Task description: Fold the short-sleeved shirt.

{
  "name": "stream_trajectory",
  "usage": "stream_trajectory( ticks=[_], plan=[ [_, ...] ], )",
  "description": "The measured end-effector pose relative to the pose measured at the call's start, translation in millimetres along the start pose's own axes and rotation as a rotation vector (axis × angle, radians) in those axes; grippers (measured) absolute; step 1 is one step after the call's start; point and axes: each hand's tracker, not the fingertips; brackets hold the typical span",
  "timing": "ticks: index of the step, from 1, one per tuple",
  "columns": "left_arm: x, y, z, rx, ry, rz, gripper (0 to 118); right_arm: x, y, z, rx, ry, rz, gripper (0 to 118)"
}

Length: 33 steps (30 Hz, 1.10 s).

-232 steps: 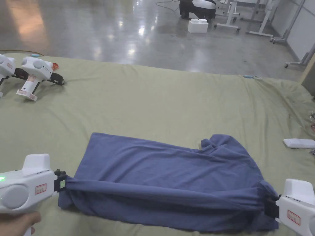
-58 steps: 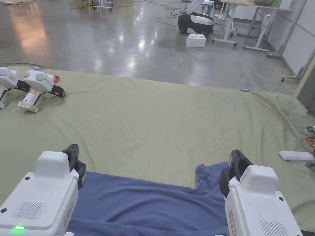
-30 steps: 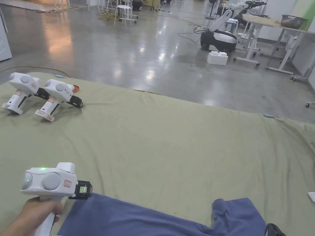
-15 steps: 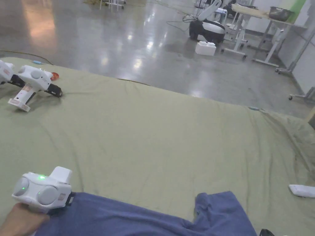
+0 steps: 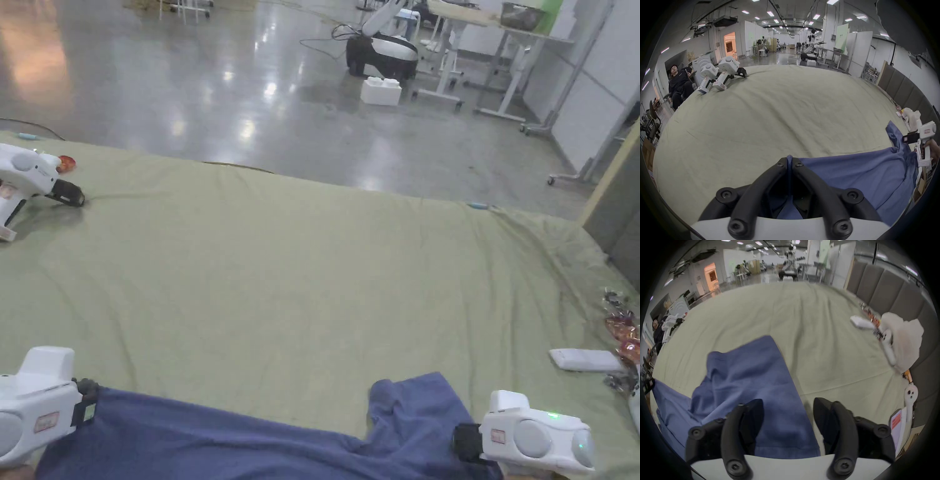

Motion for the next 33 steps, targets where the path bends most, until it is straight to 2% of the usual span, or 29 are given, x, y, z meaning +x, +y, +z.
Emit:
stream_trajectory(
  ticks=[1, 2, 4, 6, 10, 16, 27, 33],
  plan=[
    [-1, -1, 2, 0.001, 0.0, 0.005, 2, 3, 0, -8, -0.026, 0.015, -0.025, 58],
    [1, -2, 1, 0.0, 0.0, 0.005, 2, 4, 0, -12, -0.037, 0.047, -0.05, 43],
    [0, -5, 2, 0.001, 0.001, -0.001, 2, 1, -1, -10, -0.017, 0.031, -0.032, 36],
    [0, -7, 1, -0.003, 0.006, -0.005, 2, -4, -2, -8, -0.001, 0.016, 0.002, 1],
    [-1, -10, 1, -0.006, 0.007, 0.01, 2, -10, -3, -1, 0.023, -0.007, 0.058, 1],
    [-2, -7, 17, 0.02, -0.014, 0.027, 2, -1, -8, 41, 0.14, 0.025, 0.001, 0],
    [-22, -25, 77, 0.091, -0.077, 0.07, 2, 7, -49, 151, 0.294, 0.077, 0.023, 0],
    [-33, -48, 115, 0.128, -0.114, 0.109, 2, 6, -90, 201, 0.34, 0.082, 0.079, 0]
  ],
)
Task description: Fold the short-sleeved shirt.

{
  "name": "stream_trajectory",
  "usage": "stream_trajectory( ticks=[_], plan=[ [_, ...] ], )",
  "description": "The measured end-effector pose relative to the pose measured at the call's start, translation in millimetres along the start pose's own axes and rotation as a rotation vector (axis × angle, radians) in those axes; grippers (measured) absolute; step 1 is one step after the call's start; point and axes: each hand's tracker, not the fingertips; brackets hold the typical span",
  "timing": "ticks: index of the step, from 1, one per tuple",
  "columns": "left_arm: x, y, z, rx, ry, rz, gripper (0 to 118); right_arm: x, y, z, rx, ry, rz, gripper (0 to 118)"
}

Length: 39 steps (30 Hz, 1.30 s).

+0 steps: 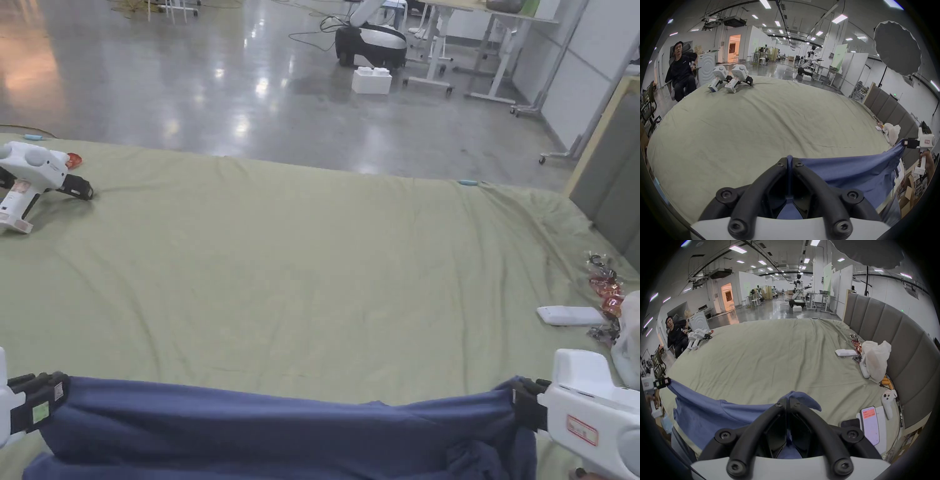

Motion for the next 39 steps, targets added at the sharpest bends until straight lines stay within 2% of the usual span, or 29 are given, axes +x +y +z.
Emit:
stream_trajectory(
  ticks=[5, 11, 17, 19, 23, 27, 28, 31, 32, 33, 37, 39],
  plan=[
    [-20, -25, 20, -0.002, -0.015, 0.011, 2, -2, -32, 36, -0.027, -0.01, 0.037, 0],
    [-29, -75, 41, -0.097, -0.004, -0.003, 2, -1, -81, 54, -0.142, -0.052, 0.101, 0],
    [-38, -120, 31, -0.234, 0.032, -0.025, 2, -1, -126, 38, -0.26, -0.077, 0.107, 0],
    [-37, -130, 24, -0.249, 0.038, -0.031, 2, -4, -139, 28, -0.291, -0.097, 0.127, 0],
    [-24, -134, 16, -0.261, 0.069, -0.038, 2, -7, -158, 9, -0.332, -0.1, 0.107, 1],
    [-22, -127, 12, -0.245, 0.084, -0.009, 14, -15, -166, 5, -0.347, -0.096, 0.107, 2],
    [-20, -124, 12, -0.242, 0.089, -0.003, 18, -17, -164, 9, -0.344, -0.098, 0.109, 7],
    [-2, -111, 24, -0.203, 0.113, -0.025, 53, -25, -150, 22, -0.305, -0.188, 0.146, 74],
    [2, -106, 25, -0.184, 0.12, -0.034, 66, -27, -143, 28, -0.268, -0.208, 0.143, 90],
    [6, -101, 29, -0.16, 0.12, -0.039, 70, -31, -135, 35, -0.214, -0.223, 0.141, 91],
    [26, -77, 29, -0.05, 0.11, -0.057, 70, -46, -101, 53, 0.0, -0.223, 0.11, 91],
    [40, -65, 26, 0.005, 0.103, -0.081, 70, -56, -89, 55, 0.129, -0.173, 0.079, 91]
  ],
)
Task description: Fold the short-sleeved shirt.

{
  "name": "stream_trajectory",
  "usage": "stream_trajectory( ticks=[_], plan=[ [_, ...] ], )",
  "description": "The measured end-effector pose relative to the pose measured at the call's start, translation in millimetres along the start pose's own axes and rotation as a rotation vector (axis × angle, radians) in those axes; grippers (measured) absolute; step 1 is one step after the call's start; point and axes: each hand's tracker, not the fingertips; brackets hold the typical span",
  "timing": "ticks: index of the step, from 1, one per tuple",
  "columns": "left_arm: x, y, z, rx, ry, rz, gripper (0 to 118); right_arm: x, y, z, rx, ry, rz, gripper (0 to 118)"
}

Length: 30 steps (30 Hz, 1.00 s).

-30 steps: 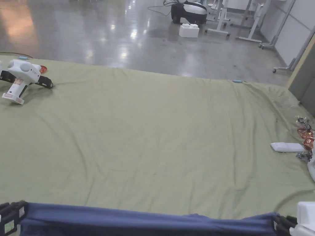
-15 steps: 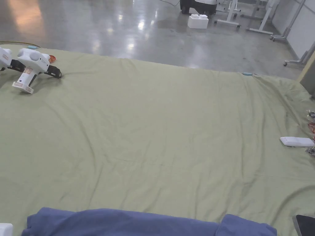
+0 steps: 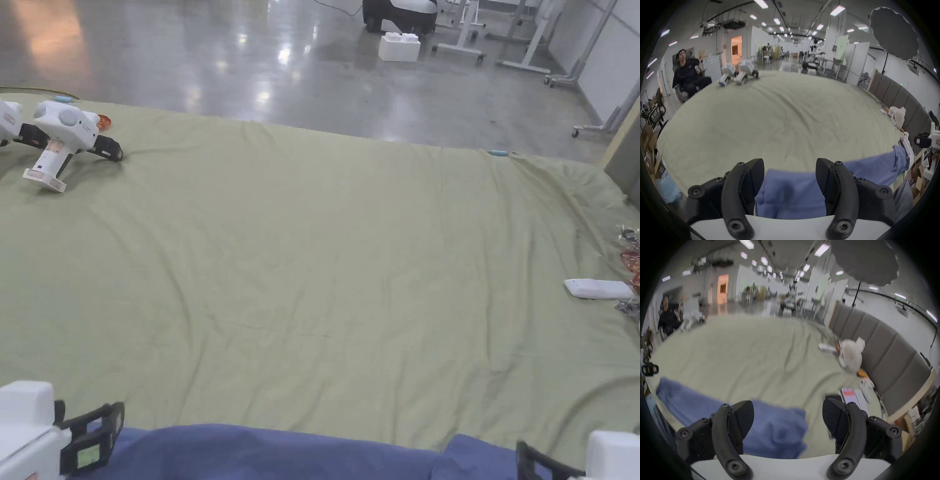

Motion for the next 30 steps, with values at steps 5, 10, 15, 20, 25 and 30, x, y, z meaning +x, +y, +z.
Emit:
stream_trajectory(
  ticks=[5, 10, 15, 20, 25, 30],
  plan=[
    [33, 25, -8, 0.158, 0.018, -0.058, 67, -35, 34, -7, 0.2, 0.049, -0.08, 86],
    [55, 41, -17, 0.345, 0.056, -0.076, 48, -76, 59, -13, 0.386, 0.056, -0.132, 58],
    [78, 55, -10, 0.482, 0.144, -0.124, 22, -108, 76, -8, 0.538, 0.01, -0.109, 47],
    [83, 62, 2, 0.548, 0.162, -0.149, 0, -116, 88, 0, 0.59, -0.002, -0.178, 1],
    [68, 65, 6, 0.556, 0.14, -0.123, 0, -118, 90, -3, 0.576, 0.01, -0.145, 1],
    [29, 67, 10, 0.415, 0.029, -0.092, 0, -114, 87, -8, 0.528, 0.026, -0.143, 1]
  ],
)
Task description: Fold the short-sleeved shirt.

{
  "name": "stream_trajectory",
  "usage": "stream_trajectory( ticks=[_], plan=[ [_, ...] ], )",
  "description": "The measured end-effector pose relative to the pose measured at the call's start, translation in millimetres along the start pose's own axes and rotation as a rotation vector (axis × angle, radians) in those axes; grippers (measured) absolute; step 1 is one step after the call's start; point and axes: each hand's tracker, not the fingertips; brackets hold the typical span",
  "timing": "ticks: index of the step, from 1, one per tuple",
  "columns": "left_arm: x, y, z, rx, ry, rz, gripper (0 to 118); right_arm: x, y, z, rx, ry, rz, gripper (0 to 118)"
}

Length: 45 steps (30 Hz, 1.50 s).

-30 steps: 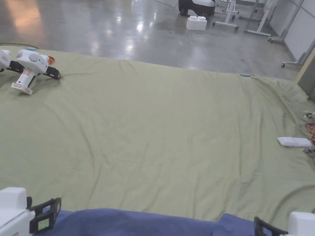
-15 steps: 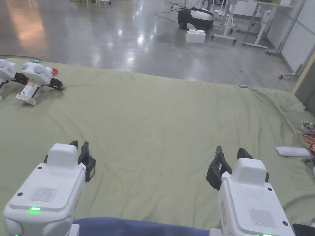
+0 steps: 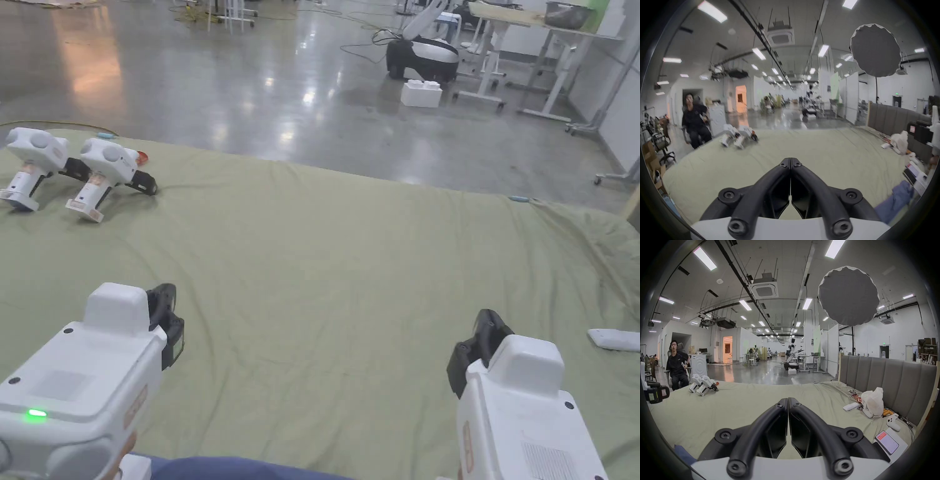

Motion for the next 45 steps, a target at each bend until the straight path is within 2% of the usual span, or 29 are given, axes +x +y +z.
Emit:
stream_trajectory(
  ticks=[1, 5, 6, 10, 13, 15, 16, 17, 18, 20, 21, 24, 28, 30, 31, 34, 35, 36, 39, 44, 45],
  plan=[
    [-13, -2, -2, -0.087, -0.059, 0.009, 0, 1, -2, -1, -0.012, 0.005, 0.001, 1],
    [-53, -28, -1, -0.24, -0.054, 0.022, 0, 4, -12, -8, -0.069, 0.008, 0.013, 1],
    [-64, -34, 0, -0.282, -0.071, 0.056, 0, 5, -15, -9, -0.08, 0.009, 0.01, 1],
    [-102, -60, 10, -0.408, -0.165, 0.342, 0, 5, -22, -11, -0.123, 0.009, 0.0, 1],
    [-119, -83, 13, -0.507, -0.195, 0.409, 2, 3, -28, -13, -0.146, 0.018, 0.009, 1],
    [-134, -98, 13, -0.575, -0.252, 0.49, 17, 2, -30, -13, -0.16, 0.025, 0.015, 1],
    [-141, -104, 13, -0.602, -0.287, 0.541, 31, 1, -31, -13, -0.163, 0.027, 0.016, 1],
    [-143, -107, 15, -0.624, -0.308, 0.588, 53, 0, -32, -13, -0.168, 0.03, 0.016, 1],
    [-146, -113, 16, -0.633, -0.329, 0.618, 69, -1, -32, -13, -0.174, 0.03, 0.017, 1],
    [-155, -125, 14, -0.639, -0.359, 0.686, 85, -2, -34, -14, -0.182, 0.031, 0.011, 1],
    [-166, -137, 8, -0.652, -0.382, 0.711, 86, -3, -35, -14, -0.186, 0.032, 0.008, 1],
    [-174, -154, -2, -0.717, -0.426, 0.761, 86, -6, -36, -13, -0.192, 0.038, 0.009, 1],
    [-194, -165, -14, -0.662, -0.53, 0.909, 85, -11, -34, -9, -0.184, 0.059, 0.028, 1],
    [-190, -178, -20, -0.673, -0.556, 1.007, 80, -14, -33, -9, -0.181, 0.065, 0.035, 1],
    [-187, -181, -25, -0.68, -0.569, 1.029, 74, -15, -33, -9, -0.181, 0.068, 0.035, 1],
    [-163, -162, -21, -0.724, -0.557, 0.965, 41, -18, -34, -9, -0.19, 0.074, 0.033, 1],
    [-158, -162, -23, -0.74, -0.547, 0.934, 26, -19, -36, -9, -0.194, 0.076, 0.032, 1],
    [-153, -161, -23, -0.753, -0.538, 0.906, 21, -20, -37, -9, -0.198, 0.077, 0.033, 1],
    [-149, -173, -28, -0.747, -0.521, 0.825, 13, -21, -38, -9, -0.209, 0.083, 0.043, 1],
    [-134, -125, 0, -0.717, -0.462, 0.722, 10, -19, -40, -12, -0.221, 0.082, 0.045, 1],
    [-143, -137, -8, -0.715, -0.465, 0.732, 10, -19, -40, -12, -0.222, 0.082, 0.044, 1]
  ],
)
